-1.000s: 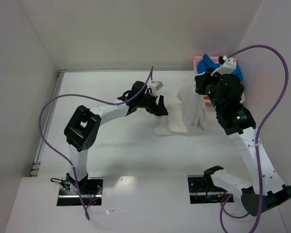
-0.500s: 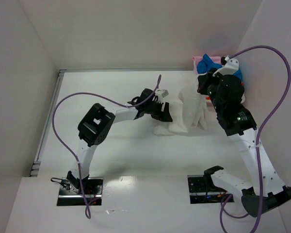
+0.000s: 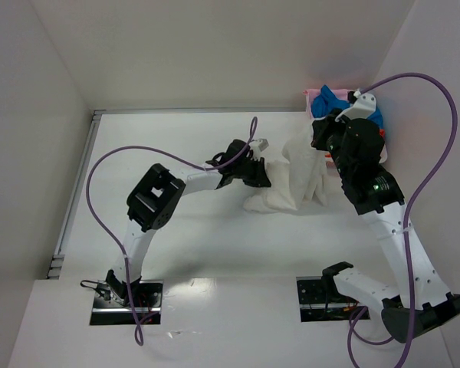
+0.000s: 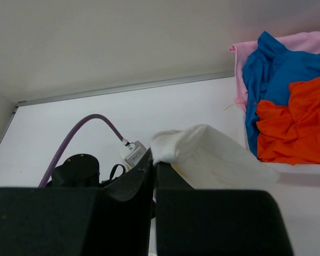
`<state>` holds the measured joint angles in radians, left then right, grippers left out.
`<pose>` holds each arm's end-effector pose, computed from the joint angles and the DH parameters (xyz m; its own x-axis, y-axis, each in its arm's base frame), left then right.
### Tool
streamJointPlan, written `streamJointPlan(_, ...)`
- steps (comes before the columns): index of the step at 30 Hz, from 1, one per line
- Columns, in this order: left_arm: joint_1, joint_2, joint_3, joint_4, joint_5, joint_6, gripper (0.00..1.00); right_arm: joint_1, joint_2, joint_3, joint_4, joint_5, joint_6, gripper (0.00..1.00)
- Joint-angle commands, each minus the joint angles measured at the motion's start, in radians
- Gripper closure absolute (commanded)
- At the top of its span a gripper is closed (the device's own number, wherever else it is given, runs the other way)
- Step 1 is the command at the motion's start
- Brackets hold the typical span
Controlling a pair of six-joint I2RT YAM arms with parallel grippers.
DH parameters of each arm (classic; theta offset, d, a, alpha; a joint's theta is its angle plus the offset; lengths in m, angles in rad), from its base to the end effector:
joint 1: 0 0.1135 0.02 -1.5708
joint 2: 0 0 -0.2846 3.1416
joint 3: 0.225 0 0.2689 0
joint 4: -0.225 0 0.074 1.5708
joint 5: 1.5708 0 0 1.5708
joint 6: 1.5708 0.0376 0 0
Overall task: Fold and stack the t-shirts
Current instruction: Move the tshirt to the center of the board
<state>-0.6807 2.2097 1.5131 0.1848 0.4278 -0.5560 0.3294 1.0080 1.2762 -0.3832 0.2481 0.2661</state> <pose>0.3971 -0.3416 0.1668 -0.7739 0.0087 -0.6333 0.5243 0.5699 -0.6327 0.2062 0.0607 0.4688 -0.1265 0.2262 -0.9658 -0.0513 0.9709 0.2341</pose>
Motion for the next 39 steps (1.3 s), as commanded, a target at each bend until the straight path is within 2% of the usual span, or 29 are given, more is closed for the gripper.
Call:
streamJointPlan(1,-0.008,-0.002,0.048,0.028,-0.037,-0.002,0.93,0.003,-0.017,-0.005,0.064,0.017,-0.015,0.99)
streamJointPlan(2,-0.008,-0.002,0.059,-0.005,-0.066,-0.002,0.99,0.003,-0.017,-0.005,0.064,0.028,-0.015,0.99)
streamJointPlan(5,-0.008,-0.054,0.059,-0.047,-0.157,-0.002,1.00,0.003,-0.017,-0.005,0.064,0.037,-0.015,0.99)
streamJointPlan(8,0.001,-0.171,0.010,-0.068,-0.234,0.025,1.00,0.003,-0.017,0.006,0.064,0.062,-0.015,0.99)
streamJointPlan(14,0.091,-0.494,-0.011,-0.183,-0.369,0.129,1.00,0.003,0.009,0.095,0.118,0.085,-0.004,0.99)
streamJointPlan(18,0.134,-0.773,-0.011,-0.252,-0.487,0.203,1.00,-0.006,0.067,0.211,0.165,0.040,0.018,0.99)
streamJointPlan(24,0.204,-1.106,-0.022,-0.275,-0.673,0.267,1.00,-0.006,0.158,0.362,0.217,0.005,0.056,0.99)
streamJointPlan(29,0.213,-1.228,-0.051,-0.314,-0.823,0.283,1.00,-0.006,0.233,0.440,0.247,-0.004,0.087,0.99)
streamJointPlan(33,0.213,-1.329,-0.093,-0.314,-0.975,0.283,1.00,-0.006,0.299,0.512,0.247,0.059,0.078,0.99)
streamJointPlan(39,0.213,-1.361,-0.080,-0.332,-1.034,0.321,1.00,-0.006,0.333,0.583,0.227,0.131,0.022,0.99)
